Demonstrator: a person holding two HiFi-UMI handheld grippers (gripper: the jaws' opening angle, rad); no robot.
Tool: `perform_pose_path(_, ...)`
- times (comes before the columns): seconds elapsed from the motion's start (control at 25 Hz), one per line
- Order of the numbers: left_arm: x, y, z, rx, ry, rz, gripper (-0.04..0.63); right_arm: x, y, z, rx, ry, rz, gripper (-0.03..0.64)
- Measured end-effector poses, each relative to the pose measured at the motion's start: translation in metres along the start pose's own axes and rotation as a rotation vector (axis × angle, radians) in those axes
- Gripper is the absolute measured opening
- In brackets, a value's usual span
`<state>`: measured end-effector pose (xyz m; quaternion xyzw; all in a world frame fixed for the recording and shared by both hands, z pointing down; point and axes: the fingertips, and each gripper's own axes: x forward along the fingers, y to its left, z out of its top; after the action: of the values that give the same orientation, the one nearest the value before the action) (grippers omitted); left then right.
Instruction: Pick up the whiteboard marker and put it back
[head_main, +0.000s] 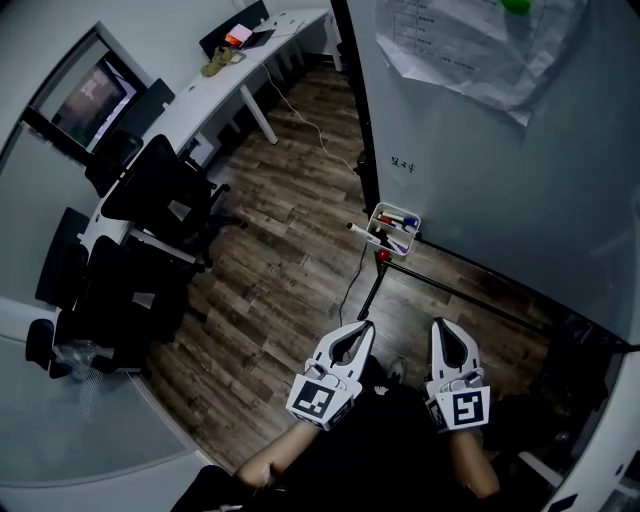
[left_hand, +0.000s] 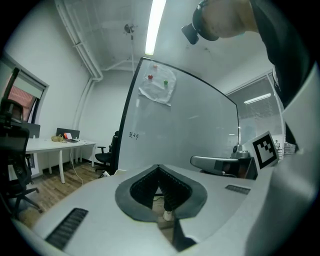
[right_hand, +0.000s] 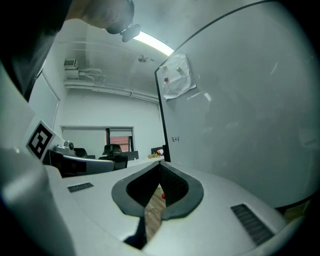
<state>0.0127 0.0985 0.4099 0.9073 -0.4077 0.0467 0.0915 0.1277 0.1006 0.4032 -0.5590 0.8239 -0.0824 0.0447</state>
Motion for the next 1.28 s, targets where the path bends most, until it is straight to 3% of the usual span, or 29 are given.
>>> perform_pose_path(0.16, 0.009, 0.007, 0.006, -0.034, -0.015, 0.012, 0.008, 0.011, -0.006, -0.003, 0.012, 0.007, -0.013, 0.013)
perform_pose_path(0.32, 0.024, 0.019, 0.004, -0.051, -0.023, -0.005, 0.008, 0.024, -0.016, -0.019, -0.023, 0.093, -0.020, 0.013)
perform_pose_path(0.56, 0.049, 0.042, 0.015, -0.022, -0.005, -0.013, 0.008, 0.047, -0.028, -0.023, -0.013, 0.122, -0.051, 0.014)
perform_pose_path(0.72, 0.060, 0.050, 0.010, -0.031, 0.012, -0.029, 0.008, 0.066, -0.032, -0.023, -0.018, 0.085, -0.045, 0.014)
perform_pose_path(1.28, 0.079, 0.072, -0.002, -0.116, 0.019, -0.040, 0.008, 0.111, -0.042, -0.049, 0.002, 0.163, -0.045, 0.015)
